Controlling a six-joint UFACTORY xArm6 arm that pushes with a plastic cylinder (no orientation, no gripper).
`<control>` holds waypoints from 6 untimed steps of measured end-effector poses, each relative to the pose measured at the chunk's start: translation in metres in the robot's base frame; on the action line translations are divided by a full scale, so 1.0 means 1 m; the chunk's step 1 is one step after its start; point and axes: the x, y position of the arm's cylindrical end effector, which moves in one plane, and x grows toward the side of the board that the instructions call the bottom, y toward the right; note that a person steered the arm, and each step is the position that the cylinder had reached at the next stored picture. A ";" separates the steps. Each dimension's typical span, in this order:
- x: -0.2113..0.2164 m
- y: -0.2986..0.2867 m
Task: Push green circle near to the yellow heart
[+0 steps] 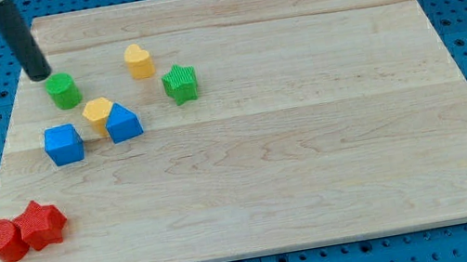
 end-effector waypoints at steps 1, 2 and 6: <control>0.029 -0.013; 0.047 -0.002; 0.040 0.090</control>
